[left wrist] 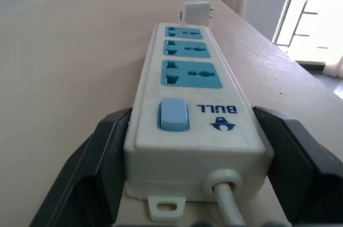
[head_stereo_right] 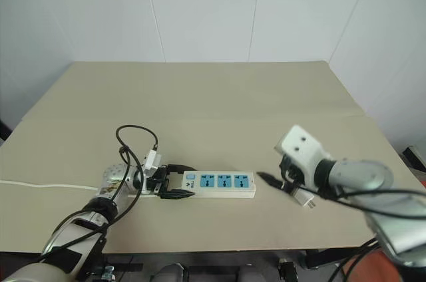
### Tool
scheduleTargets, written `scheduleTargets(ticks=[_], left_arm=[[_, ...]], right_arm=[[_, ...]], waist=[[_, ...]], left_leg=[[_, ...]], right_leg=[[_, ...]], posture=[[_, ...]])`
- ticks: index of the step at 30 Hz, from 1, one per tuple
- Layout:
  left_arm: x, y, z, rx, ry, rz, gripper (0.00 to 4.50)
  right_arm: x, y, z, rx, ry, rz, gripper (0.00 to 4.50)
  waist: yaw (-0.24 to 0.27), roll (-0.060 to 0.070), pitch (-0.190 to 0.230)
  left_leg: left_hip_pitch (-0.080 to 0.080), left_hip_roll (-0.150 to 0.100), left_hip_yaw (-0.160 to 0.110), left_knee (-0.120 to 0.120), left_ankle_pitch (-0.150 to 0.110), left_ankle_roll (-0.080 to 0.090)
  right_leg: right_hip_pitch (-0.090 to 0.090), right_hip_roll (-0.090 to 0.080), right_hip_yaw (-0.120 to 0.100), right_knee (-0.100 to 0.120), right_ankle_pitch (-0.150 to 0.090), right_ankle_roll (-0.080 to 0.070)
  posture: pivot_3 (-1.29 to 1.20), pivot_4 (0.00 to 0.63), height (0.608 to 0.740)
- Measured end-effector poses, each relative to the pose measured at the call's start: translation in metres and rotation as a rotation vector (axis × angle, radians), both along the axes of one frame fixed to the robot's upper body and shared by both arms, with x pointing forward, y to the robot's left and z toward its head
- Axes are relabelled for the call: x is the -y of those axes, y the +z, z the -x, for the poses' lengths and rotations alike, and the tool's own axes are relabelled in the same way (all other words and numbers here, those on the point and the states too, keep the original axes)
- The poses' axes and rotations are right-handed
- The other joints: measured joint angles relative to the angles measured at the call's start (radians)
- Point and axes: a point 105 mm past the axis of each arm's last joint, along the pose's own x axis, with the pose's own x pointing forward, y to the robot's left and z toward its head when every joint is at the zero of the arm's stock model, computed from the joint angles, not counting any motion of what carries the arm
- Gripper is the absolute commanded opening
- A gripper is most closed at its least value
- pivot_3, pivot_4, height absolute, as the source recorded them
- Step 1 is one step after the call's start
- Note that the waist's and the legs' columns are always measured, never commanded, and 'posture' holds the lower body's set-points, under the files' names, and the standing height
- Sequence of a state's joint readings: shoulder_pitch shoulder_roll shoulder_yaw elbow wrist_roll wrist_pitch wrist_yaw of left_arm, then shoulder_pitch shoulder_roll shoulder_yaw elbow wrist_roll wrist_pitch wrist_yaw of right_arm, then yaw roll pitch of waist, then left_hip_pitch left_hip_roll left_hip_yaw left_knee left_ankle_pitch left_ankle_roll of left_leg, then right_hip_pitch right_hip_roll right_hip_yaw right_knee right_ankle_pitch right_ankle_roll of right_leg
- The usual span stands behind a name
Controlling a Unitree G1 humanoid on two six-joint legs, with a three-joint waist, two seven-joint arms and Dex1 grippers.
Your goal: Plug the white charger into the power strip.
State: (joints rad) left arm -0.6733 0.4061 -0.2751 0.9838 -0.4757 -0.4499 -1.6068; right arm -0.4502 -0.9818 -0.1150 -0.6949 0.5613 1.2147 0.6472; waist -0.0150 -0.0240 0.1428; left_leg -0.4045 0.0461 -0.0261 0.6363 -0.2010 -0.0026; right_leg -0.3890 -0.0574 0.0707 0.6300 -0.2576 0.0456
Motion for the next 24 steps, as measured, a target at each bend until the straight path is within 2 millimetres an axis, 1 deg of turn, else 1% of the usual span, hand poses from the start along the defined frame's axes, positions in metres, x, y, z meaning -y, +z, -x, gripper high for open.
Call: scheduleTargets(ticks=[2, 4, 7, 8, 11, 14, 20, 24], left_arm=[[0.003, 0.0, 0.003, 0.012, -0.021, -0.005, 3.27], [0.004, 0.0, 0.004, 0.016, -0.028, -0.007, 3.27], [0.007, 0.002, 0.006, 0.03, -0.045, -0.011, 3.27], [0.007, 0.002, 0.008, 0.039, -0.05, -0.012, 3.27], [0.01, 0.0, 0.012, 0.041, -0.055, -0.004, 3.27], [0.013, -0.002, 0.017, 0.035, -0.064, 0.002, 3.27], [0.013, -0.003, 0.019, 0.034, -0.057, 0.001, 3.27], [0.012, -0.003, 0.019, 0.034, -0.057, -0.005, 3.27]], right_arm=[[0.006, 0.012, -0.002, -0.06, -0.053, 0.013, 4.5], [0.013, 0.012, 0.0, -0.147, -0.106, 0.052, 4.5], [0.025, -0.003, 0.004, -0.286, -0.17, 0.118, 4.5], [0.03, -0.011, 0.004, -0.333, -0.197, 0.139, 4.5], [0.038, -0.024, 0.004, -0.403, -0.237, 0.154, 4.5], [0.041, -0.031, 0.003, -0.438, -0.257, 0.148, 4.5], [0.045, -0.048, 0.006, -0.51, -0.277, 0.14, 4.5], [0.041, -0.062, 0.005, -0.558, -0.278, 0.117, 4.5]], waist=[[0.003, 0.0, 0.0], [0.01, 0.0, 0.0], [0.013, 0.0, 0.0], [0.013, 0.0, 0.0], [0.012, 0.0, 0.0], [0.013, 0.0, 0.0], [0.011, 0.0, 0.0], [0.008, 0.0, 0.0]], left_leg=[[0.0, 0.001, 0.0, -0.001, 0.0, 0.0], [-0.001, 0.001, 0.0, -0.002, 0.0, 0.0], [-0.004, 0.001, 0.001, -0.003, 0.0, 0.0], [-0.004, 0.0, 0.001, -0.004, -0.001, 0.001], [-0.005, 0.0, 0.001, -0.004, -0.001, 0.001], [-0.005, 0.0, 0.001, -0.003, -0.001, 0.001], [-0.002, 0.0, 0.001, -0.003, -0.001, 0.001], [-0.002, 0.0, 0.001, -0.002, -0.001, 0.001]], right_leg=[[0.0, 0.0, -0.001, 0.0, 0.0, -0.001], [-0.001, 0.0, -0.001, -0.001, -0.001, -0.001], [-0.004, -0.001, -0.001, -0.002, -0.001, -0.001], [-0.005, -0.001, -0.001, -0.002, -0.001, -0.001], [-0.006, -0.001, -0.001, -0.002, -0.001, -0.001], [-0.006, -0.001, -0.001, -0.001, -0.001, -0.001], [-0.003, -0.001, -0.001, 0.0, -0.001, -0.001], [-0.003, -0.001, -0.001, 0.0, -0.001, -0.001]], posture=[[0.0, 0.15, 0.74], [0.0, 0.15, 0.74], [0.0, 0.15, 0.74], [0.0, 0.15, 0.74], [0.0, 0.15, 0.74], [0.0, 0.15, 0.74], [0.0, 0.15, 0.74], [0.0, 0.15, 0.74]])
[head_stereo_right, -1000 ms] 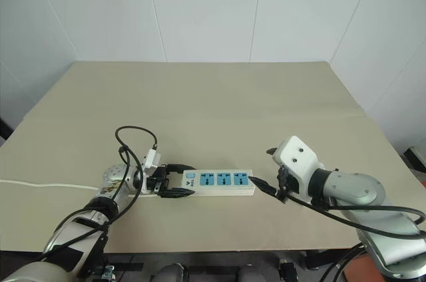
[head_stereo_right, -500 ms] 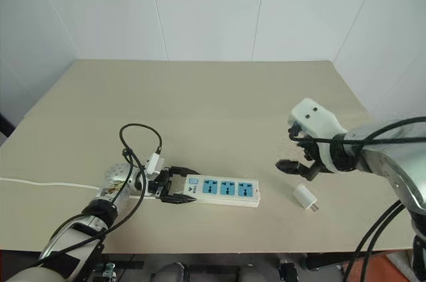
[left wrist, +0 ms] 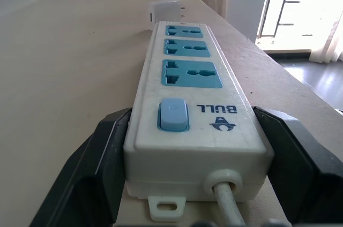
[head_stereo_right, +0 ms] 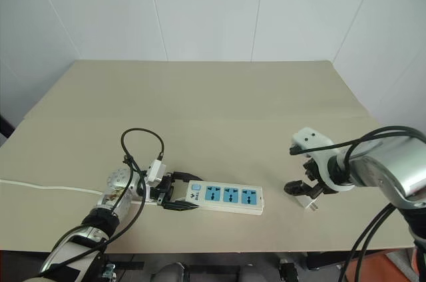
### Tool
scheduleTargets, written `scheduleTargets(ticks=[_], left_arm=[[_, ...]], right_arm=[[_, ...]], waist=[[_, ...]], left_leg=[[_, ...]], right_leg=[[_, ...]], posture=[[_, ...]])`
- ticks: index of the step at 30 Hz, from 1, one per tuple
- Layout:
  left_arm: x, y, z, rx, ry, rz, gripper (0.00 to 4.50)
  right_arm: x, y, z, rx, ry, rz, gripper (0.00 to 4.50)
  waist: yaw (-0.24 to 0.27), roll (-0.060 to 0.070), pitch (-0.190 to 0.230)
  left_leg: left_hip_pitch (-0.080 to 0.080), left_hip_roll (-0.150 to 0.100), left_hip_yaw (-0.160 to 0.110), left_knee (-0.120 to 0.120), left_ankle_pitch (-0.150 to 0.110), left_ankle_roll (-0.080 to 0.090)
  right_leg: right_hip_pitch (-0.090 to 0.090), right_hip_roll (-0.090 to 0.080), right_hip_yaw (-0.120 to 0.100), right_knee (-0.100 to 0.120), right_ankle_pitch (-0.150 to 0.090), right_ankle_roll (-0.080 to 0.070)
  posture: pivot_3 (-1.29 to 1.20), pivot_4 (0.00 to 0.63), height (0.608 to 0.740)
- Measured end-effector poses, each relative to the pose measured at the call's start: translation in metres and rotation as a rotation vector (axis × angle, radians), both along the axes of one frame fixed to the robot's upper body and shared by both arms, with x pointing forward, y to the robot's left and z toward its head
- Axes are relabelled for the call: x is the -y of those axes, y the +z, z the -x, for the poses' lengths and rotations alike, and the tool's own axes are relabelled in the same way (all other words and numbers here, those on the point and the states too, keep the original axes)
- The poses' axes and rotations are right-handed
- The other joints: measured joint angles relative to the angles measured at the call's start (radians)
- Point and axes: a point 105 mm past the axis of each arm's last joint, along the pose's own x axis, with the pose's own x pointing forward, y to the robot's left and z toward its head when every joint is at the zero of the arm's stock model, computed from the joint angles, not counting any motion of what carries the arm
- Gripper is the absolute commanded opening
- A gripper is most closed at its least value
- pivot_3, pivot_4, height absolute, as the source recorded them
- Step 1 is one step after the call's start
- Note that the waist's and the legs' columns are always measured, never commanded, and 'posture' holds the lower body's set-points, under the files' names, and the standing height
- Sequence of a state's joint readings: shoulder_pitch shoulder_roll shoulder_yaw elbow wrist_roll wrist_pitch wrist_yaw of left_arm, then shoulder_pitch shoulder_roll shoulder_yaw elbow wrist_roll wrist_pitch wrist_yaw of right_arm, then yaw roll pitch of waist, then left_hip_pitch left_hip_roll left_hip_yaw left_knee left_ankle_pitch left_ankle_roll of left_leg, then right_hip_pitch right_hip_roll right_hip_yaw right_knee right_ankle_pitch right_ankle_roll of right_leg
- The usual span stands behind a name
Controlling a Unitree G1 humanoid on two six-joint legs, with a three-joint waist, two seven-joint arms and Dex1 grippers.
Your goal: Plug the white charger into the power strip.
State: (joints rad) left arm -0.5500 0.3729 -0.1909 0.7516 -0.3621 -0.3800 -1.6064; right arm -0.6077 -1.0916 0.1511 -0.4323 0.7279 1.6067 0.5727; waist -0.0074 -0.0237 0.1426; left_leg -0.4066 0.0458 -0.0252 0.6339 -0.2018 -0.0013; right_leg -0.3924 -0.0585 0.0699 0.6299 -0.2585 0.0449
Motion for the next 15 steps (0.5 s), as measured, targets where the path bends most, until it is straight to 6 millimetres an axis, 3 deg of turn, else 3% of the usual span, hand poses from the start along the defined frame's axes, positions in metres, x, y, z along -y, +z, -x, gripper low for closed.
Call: scheduleTargets(ticks=[15], left_arm=[[-0.001, 0.001, 0.001, 0.002, 0.005, -0.003, 3.27]], right_arm=[[0.01, -0.028, -0.009, -0.081, -0.072, 0.049, 4.5]], waist=[[-0.005, 0.0, 0.0]], left_leg=[[0.0, 0.0, 0.0, 0.0, 0.0, 0.0]], right_leg=[[0.0, 0.0, 0.0, 0.0, 0.0, 0.0]], posture=[[0.0, 0.15, 0.74]])
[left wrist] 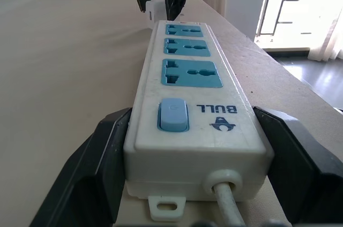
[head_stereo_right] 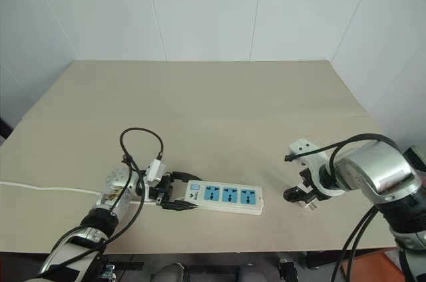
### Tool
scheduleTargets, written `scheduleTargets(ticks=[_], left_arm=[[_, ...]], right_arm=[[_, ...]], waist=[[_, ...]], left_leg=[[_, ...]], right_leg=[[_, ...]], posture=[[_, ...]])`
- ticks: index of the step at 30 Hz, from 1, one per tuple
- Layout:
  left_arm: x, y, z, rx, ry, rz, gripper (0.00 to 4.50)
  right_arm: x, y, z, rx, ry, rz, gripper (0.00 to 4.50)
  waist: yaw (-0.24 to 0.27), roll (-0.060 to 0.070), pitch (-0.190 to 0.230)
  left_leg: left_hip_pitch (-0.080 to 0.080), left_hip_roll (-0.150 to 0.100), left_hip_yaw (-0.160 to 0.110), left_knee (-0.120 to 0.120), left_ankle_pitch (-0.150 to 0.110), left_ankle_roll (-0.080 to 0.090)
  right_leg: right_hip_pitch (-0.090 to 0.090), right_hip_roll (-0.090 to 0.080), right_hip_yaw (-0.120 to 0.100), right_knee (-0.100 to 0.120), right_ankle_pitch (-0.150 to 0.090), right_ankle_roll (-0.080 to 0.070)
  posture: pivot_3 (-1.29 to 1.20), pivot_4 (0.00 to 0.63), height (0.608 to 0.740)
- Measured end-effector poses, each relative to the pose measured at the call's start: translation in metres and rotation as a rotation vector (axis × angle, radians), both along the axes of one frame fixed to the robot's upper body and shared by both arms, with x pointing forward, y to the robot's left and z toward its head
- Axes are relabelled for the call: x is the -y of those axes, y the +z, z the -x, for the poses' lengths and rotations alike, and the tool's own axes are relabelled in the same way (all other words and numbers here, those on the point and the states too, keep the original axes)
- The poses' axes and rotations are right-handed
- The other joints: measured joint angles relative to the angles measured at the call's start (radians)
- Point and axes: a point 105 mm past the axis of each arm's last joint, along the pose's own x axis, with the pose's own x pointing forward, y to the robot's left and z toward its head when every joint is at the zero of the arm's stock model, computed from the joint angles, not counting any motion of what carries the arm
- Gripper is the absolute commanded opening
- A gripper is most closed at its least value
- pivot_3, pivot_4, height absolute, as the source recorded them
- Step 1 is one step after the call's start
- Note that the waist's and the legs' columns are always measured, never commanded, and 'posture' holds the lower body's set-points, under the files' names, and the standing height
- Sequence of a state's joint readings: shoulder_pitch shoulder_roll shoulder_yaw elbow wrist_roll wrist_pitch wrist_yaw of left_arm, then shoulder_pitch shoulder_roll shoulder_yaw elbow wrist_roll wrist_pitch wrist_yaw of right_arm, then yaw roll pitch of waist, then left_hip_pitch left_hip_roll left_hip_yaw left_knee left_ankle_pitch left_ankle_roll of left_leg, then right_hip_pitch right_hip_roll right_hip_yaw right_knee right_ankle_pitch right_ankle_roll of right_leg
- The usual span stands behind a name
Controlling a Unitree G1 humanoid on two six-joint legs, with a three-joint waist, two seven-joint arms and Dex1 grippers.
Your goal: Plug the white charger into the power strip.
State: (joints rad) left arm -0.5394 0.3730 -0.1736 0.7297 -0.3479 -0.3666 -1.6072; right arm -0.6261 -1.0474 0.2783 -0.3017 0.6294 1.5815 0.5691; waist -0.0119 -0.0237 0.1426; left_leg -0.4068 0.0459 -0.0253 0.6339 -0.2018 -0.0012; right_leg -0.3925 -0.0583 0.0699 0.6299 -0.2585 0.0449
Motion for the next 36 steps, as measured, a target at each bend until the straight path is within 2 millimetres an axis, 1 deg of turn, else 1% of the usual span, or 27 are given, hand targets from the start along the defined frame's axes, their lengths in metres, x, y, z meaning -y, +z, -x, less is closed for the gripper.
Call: scheduleTargets(ticks=[2, 5, 8, 14, 15, 19, 21, 23, 24, 25, 27, 28, 29, 31, 33, 36], left_arm=[[0.0, 0.0, 0.0, 0.002, 0.001, 0.001, 3.27], [0.0, 0.0, 0.001, 0.003, 0.002, 0.001, 3.27], [-0.001, 0.0, 0.001, 0.004, 0.003, 0.002, 3.27], [-0.002, -0.001, 0.002, 0.005, 0.009, 0.005, 3.27], [-0.002, -0.001, 0.002, 0.005, 0.009, 0.005, 3.27], [-0.002, -0.001, 0.002, 0.004, 0.009, 0.005, 3.27], [-0.002, -0.001, 0.002, 0.002, 0.009, 0.005, 3.27], [-0.002, -0.001, 0.002, -0.007, 0.01, 0.004, 3.27], [-0.002, -0.001, 0.002, -0.016, 0.012, 0.002, 3.27], [-0.003, 0.0, 0.001, -0.026, 0.016, -0.001, 3.27], [-0.004, 0.0, 0.0, -0.046, 0.026, -0.011, 3.27], [-0.004, 0.0, 0.0, -0.052, 0.028, -0.016, 3.27], [-0.004, 0.0, -0.001, -0.06, 0.031, -0.026, 3.27], [-0.003, 0.001, -0.002, -0.077, 0.04, -0.042, 3.27], [-0.003, 0.002, -0.005, -0.104, 0.062, -0.048, 3.27], [-0.005, 0.003, -0.009, -0.132, 0.099, -0.06, 3.27]], right_arm=[[0.001, -0.001, -0.001, -0.005, -0.001, 0.001, 4.5], [0.0, 0.0, -0.002, -0.007, 0.003, -0.004, 4.01], [0.0, 0.0, -0.005, -0.002, 0.009, -0.006, 3.11], [-0.001, -0.006, -0.004, -0.025, 0.031, 0.019, 1.21], [-0.002, -0.006, -0.004, -0.025, 0.036, 0.022, 1.13], [-0.003, -0.005, -0.005, -0.02, 0.042, 0.03, 1.13], [-0.003, 0.001, -0.007, 0.006, 0.051, 0.043, 1.13], [-0.005, 0.014, -0.01, 0.066, 0.083, 0.066, 1.13], [-0.009, 0.023, -0.014, 0.127, 0.114, 0.069, 1.13], [-0.015, 0.034, -0.018, 0.199, 0.151, 0.06, 1.13], [-0.031, 0.061, -0.026, 0.378, 0.232, 0.007, 1.13], [-0.038, 0.073, -0.029, 0.456, 0.263, -0.03, 1.13], [-0.046, 0.082, -0.032, 0.539, 0.288, -0.108, 1.13], [-0.062, 0.09, -0.031, 0.664, 0.344, -0.295, 1.13], [-0.075, 0.084, -0.025, 0.71, 0.383, -0.481, 1.13], [-0.091, 0.075, -0.02, 0.758, 0.38, -0.717, 1.13]], waist=[[0.0, 0.0, 0.0], [0.0, 0.0, 0.0], [0.0, 0.0, 0.0], [-0.001, 0.0, 0.0], [-0.001, 0.0, 0.0], [-0.001, 0.0, 0.0], [-0.001, 0.0, 0.0], [-0.001, 0.0, 0.0], [-0.002, 0.0, 0.0], [-0.002, 0.0, 0.0], [-0.002, 0.0, 0.0], [-0.003, 0.0, 0.0], [-0.002, -0.002, -0.001], [-0.002, -0.004, -0.003], [0.0, -0.004, -0.003], [-0.003, -0.004, -0.003]], left_leg=[[0.0, 0.0, 0.0, 0.0, 0.0, 0.0], [0.0, 0.0, 0.0, 0.0, 0.0, 0.0], [0.0, 0.0, 0.0, 0.0, 0.0, 0.0], [0.0, 0.0, 0.0, 0.0, 0.0, 0.0], [0.0, 0.0, 0.0, 0.0, 0.0, 0.0], [0.0, 0.0, 0.0, 0.0, 0.0, 0.0], [0.0, 0.0, 0.0, 0.0, 0.0, 0.0], [0.0, 0.0, 0.0, 0.0, 0.0, 0.0], [0.0, 0.0, 0.0, 0.0, 0.0, 0.0], [0.0, 0.0, 0.0, 0.0, 0.0, 0.0], [0.0, 0.001, 0.0, -0.001, 0.0, 0.0], [0.0, 0.001, 0.0, -0.001, 0.0, 0.0], [0.001, 0.001, -0.001, -0.001, 0.0, 0.0], [0.003, 0.002, -0.001, -0.001, 0.0, 0.0], [0.003, 0.001, -0.001, 0.0, 0.0, 0.0], [0.003, 0.001, -0.001, 0.002, 0.0, 0.0]], right_leg=[[0.0, 0.0, 0.0, 0.0, 0.0, 0.0], [0.0, 0.0, 0.0, 0.0, 0.0, 0.0], [0.0, 0.0, 0.0, 0.0, 0.0, 0.0], [0.0, 0.0, 0.0, 0.0, 0.0, 0.0], [0.0, 0.0, 0.0, 0.0, 0.0, 0.0], [0.0, 0.0, 0.0, 0.0, 0.0, 0.0], [0.0, 0.0, 0.0, 0.0, 0.0, 0.0], [-0.001, 0.0, 0.0, 0.0, 0.0, 0.0], [-0.001, 0.0, 0.0, 0.0, 0.0, 0.0], [-0.001, 0.0, 0.0, 0.0, 0.0, 0.0], [-0.001, 0.001, 0.0, 0.0, 0.0, 0.001], [-0.001, 0.001, 0.0, 0.0, 0.0, 0.001], [0.001, 0.002, 0.0, 0.0, 0.0, 0.001], [0.003, 0.002, -0.001, 0.0, -0.001, 0.001], [0.004, 0.002, -0.001, 0.0, 0.0, 0.001], [0.004, 0.002, 0.0, 0.002, 0.0, 0.001]], posture=[[0.0, 0.15, 0.74], [0.0, 0.15, 0.74], [0.0, 0.15, 0.74], [0.0, 0.15, 0.74], [0.0, 0.15, 0.74], [0.0, 0.15, 0.74], [0.0, 0.15, 0.74], [0.0, 0.15, 0.74], [0.0, 0.15, 0.74], [0.0, 0.15, 0.74], [0.0, 0.15, 0.74], [0.0, 0.15, 0.74], [0.0, 0.15, 0.74], [0.0, 0.15, 0.74], [0.0, 0.15, 0.74], [0.0, 0.15, 0.74]])
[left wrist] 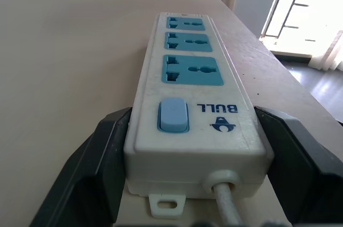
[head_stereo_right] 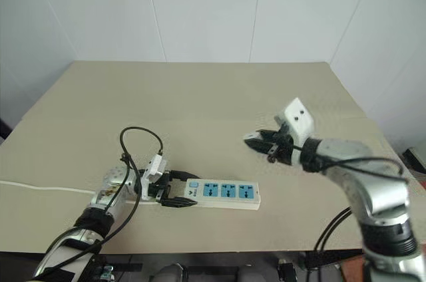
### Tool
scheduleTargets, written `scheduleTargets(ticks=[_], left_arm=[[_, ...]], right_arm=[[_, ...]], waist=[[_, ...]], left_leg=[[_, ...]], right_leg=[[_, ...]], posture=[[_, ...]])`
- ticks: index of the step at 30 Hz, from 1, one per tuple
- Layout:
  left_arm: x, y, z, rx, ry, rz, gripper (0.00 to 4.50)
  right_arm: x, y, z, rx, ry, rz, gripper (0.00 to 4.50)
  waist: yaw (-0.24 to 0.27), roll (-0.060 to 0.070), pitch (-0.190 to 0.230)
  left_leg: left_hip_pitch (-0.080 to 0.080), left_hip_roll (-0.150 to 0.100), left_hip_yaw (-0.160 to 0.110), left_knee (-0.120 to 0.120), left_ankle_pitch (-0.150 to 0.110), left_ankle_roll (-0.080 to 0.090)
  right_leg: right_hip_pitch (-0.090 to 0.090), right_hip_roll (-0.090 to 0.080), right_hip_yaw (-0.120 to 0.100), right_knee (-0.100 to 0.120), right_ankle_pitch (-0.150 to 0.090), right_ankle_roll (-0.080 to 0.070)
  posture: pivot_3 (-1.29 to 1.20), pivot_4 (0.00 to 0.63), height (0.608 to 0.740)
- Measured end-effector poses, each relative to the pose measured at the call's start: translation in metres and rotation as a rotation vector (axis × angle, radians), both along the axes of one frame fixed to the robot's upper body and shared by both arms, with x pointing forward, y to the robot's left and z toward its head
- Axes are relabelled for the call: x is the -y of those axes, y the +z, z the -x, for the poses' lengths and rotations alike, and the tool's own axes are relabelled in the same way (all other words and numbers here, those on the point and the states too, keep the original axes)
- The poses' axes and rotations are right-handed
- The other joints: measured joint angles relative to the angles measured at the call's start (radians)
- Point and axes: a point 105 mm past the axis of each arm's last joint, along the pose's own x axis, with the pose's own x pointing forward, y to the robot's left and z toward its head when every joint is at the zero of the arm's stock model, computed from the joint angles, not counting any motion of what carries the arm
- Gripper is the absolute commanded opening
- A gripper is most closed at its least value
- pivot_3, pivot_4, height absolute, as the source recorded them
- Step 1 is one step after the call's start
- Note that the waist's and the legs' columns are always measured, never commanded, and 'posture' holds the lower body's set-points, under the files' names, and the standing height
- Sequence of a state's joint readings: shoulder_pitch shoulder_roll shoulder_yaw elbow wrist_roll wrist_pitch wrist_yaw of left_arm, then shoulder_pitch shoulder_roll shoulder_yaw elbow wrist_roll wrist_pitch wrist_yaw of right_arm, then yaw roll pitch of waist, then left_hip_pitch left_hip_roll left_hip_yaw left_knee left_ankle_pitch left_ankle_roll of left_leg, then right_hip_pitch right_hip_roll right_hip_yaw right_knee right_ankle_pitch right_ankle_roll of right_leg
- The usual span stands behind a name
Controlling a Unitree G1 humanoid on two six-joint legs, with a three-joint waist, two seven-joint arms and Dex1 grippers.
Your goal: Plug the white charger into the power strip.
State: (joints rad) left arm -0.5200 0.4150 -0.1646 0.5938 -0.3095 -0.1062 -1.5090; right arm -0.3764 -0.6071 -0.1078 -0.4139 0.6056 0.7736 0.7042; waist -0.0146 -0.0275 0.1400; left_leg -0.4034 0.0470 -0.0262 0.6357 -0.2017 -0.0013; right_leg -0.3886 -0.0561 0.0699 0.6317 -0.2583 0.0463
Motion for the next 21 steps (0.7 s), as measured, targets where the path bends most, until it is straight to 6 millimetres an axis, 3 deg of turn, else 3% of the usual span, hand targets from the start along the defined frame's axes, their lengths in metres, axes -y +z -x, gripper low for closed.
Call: scheduleTargets(ticks=[9, 21], left_arm=[[-0.002, 0.001, 0.0, -0.013, 0.086, -0.026, 3.27], [0.0, 0.002, 0.006, -0.018, 0.1, -0.03, 3.27]], right_arm=[[-0.025, -0.011, -0.008, 0.064, 0.2, -0.292, 1.13], [-0.061, -0.039, -0.015, 0.049, 0.558, -0.369, 1.13]], waist=[[-0.004, 0.001, 0.0], [-0.002, 0.002, 0.001]], left_leg=[[0.005, 0.001, 0.0, 0.0, 0.001, 0.0], [0.004, 0.001, 0.0, -0.003, 0.001, 0.0]], right_leg=[[0.002, 0.002, 0.002, 0.001, 0.001, 0.0], [0.001, 0.002, 0.001, 0.0, 0.002, -0.002]], posture=[[0.0, 0.15, 0.74], [0.0, 0.15, 0.74]])
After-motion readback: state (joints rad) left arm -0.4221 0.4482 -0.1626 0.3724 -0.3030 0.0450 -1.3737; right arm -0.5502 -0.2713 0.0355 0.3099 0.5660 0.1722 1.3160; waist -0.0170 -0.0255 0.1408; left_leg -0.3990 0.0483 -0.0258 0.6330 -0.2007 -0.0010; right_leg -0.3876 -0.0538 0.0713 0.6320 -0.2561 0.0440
